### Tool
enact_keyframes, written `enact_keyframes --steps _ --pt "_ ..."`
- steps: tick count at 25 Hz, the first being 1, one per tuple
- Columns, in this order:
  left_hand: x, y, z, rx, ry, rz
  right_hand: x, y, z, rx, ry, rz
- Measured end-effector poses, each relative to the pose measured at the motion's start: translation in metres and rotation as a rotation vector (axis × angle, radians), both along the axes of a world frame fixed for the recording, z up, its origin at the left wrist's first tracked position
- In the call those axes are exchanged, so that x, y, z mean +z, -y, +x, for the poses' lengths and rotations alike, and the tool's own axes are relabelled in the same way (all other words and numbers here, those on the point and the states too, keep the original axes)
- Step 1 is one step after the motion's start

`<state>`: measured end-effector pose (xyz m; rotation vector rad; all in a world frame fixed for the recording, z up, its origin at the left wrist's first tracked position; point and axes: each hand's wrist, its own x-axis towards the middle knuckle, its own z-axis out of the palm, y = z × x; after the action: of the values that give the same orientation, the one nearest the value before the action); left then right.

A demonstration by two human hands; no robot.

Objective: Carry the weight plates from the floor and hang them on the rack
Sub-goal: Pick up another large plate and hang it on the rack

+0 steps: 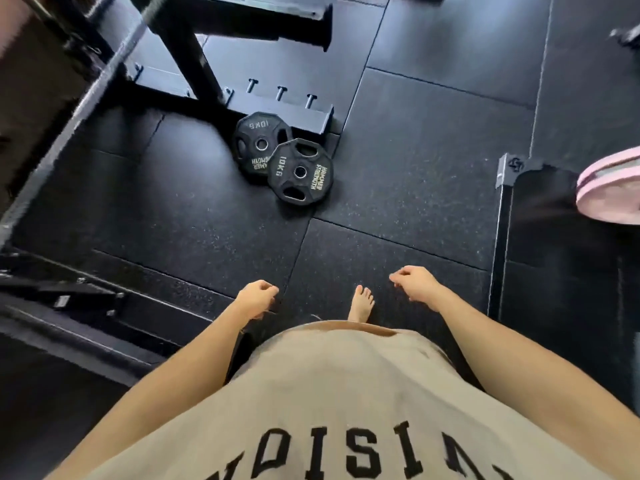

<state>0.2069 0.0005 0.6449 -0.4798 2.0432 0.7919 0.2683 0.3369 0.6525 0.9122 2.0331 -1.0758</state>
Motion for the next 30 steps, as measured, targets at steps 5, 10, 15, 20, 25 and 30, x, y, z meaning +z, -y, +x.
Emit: enact_keyframes --steps 5,10,15,20,25,30 --pt "0.003 -0.015 -0.086 0.32 -0.007 0.025 0.009 -0.027 -0.17 0.215 0.002 -0.03" --pt "-0.019 -0.026 -0.206 0.459 0.029 0.097 -0.009 -0.02 -0.336 0.306 0.043 -0.025" --pt "-0.04 -0.025 -0.322 0.528 0.149 0.097 -0.033 -0.003 -0.466 0.324 0.109 0.005" --pt "-0.118 -0.029 -0.406 0.697 0.29 0.064 -0.114 0.004 -0.595 0.305 0.117 0.044" --pt "-0.258 -0.054 -0.454 0.892 0.353 0.052 -0.262 -0.005 -0.691 0.364 0.116 0.098" --pt "-0.466 -0.083 -0.444 0.997 0.416 0.035 -0.434 -0.005 -0.753 0.509 0.104 0.168"
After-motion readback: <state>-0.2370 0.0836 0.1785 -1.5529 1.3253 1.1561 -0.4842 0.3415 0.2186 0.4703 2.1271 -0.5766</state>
